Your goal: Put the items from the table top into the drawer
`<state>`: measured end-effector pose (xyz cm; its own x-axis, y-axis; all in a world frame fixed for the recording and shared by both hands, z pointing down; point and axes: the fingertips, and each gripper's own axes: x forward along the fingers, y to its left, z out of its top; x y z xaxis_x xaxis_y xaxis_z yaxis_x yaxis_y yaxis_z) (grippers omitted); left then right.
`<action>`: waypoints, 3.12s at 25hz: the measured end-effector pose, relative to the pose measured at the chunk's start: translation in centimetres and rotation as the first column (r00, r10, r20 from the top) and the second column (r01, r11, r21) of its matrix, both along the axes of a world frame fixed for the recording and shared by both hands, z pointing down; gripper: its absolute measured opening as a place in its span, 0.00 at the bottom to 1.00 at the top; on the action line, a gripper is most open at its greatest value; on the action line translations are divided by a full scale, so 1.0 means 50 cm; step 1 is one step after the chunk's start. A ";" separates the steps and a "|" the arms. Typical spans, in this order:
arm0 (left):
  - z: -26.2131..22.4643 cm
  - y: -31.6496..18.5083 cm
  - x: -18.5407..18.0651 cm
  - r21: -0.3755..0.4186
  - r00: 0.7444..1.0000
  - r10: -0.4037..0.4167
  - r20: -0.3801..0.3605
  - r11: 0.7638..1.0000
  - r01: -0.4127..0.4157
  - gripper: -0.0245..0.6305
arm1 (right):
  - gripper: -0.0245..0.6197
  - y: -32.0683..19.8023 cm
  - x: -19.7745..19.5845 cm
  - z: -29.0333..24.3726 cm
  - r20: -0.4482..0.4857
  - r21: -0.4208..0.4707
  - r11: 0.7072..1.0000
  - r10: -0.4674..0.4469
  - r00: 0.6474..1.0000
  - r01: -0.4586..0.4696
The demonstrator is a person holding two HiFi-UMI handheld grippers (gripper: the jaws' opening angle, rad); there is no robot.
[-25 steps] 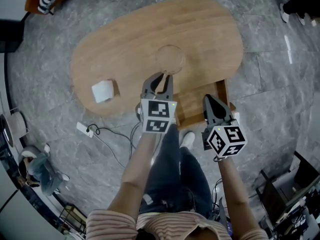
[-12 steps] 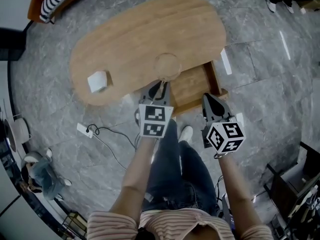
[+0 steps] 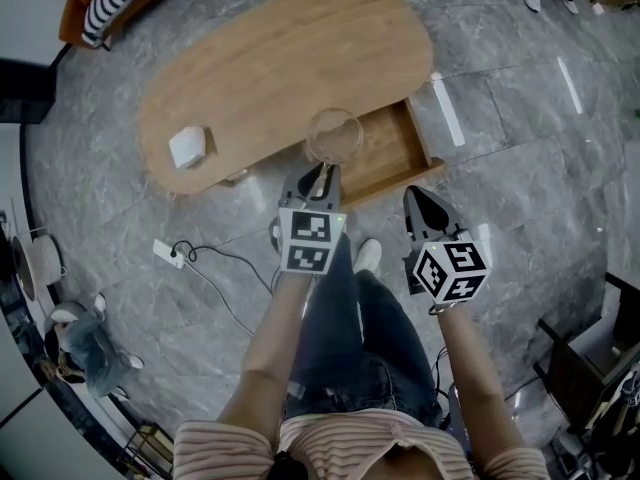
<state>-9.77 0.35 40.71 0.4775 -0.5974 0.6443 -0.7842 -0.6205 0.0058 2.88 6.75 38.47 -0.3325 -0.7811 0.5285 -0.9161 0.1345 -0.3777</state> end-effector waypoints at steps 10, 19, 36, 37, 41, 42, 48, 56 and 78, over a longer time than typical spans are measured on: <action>0.025 0.102 0.055 -0.009 0.996 0.088 0.029 0.996 -0.088 0.11 | 0.05 0.090 0.031 0.018 0.013 -0.011 1.000 0.025 1.000 -0.025; 0.074 0.170 0.118 -0.040 0.979 0.200 0.042 0.979 -0.198 0.11 | 0.05 0.150 0.065 0.058 0.041 -0.046 0.994 0.103 0.994 -0.101; 0.295 0.163 0.212 -0.102 0.908 0.404 0.108 0.913 -0.394 0.11 | 0.05 0.174 0.103 0.208 0.062 -0.133 0.963 0.246 0.967 -0.236; 0.310 0.158 0.214 -0.107 0.905 0.411 0.113 0.910 -0.400 0.11 | 0.05 0.173 0.104 0.217 0.062 -0.138 0.961 0.250 0.966 -0.240; 0.368 0.138 0.219 -0.126 0.894 0.429 0.126 0.901 -0.415 0.11 | 0.05 0.161 0.105 0.257 0.057 -0.160 0.955 0.262 0.963 -0.250; 0.380 0.132 0.220 -0.129 0.892 0.433 0.127 0.899 -0.418 0.11 | 0.05 0.157 0.105 0.266 0.056 -0.165 0.953 0.264 0.963 -0.252; 0.448 0.097 0.230 -0.152 0.877 0.460 0.141 0.885 -0.440 0.11 | 0.05 0.122 0.104 0.320 0.053 -0.188 0.947 0.273 0.961 -0.259; 0.527 0.057 0.244 -0.185 0.862 0.483 0.152 0.871 -0.455 0.11 | 0.05 0.065 0.101 0.380 0.047 -0.214 0.943 0.271 0.961 -0.256; 0.670 0.004 0.314 -0.250 0.792 0.580 0.189 0.809 -0.533 0.11 | 0.05 0.005 0.125 0.486 0.047 -0.292 0.917 0.297 0.954 -0.271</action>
